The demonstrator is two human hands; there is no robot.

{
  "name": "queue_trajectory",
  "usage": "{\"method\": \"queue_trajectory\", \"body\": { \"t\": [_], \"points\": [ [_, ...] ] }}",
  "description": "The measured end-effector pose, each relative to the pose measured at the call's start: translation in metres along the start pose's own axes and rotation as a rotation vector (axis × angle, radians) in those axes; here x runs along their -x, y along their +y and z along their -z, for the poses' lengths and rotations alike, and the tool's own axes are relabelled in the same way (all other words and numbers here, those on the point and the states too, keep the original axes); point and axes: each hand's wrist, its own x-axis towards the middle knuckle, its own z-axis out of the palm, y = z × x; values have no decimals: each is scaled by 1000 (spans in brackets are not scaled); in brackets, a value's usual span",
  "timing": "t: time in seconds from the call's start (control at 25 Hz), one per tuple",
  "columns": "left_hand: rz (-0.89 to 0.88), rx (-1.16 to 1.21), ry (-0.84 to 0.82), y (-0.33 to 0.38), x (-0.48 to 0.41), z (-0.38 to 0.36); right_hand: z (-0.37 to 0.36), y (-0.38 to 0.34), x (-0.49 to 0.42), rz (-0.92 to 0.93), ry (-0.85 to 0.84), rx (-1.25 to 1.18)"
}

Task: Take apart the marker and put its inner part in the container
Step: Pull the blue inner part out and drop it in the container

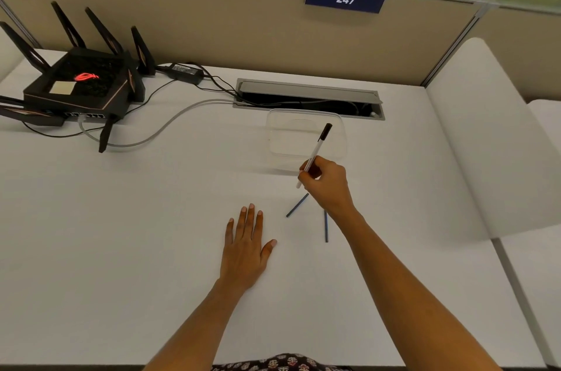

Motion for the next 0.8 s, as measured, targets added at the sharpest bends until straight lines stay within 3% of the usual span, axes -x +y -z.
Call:
{"method": "queue_trajectory", "body": {
  "t": [0.32,0.44,0.6,0.8],
  "points": [
    [74,199,151,10,-10,23,-12,18,3,-54,-183,177],
    [121,432,172,22,-25,47,-20,24,6,-39,-261,305],
    [229,916,181,44,-38,72,-29,30,8,-4,-337,455],
    [379,1212,192,54,-49,85,-36,33,9,15,-411,600]
  ]
}}
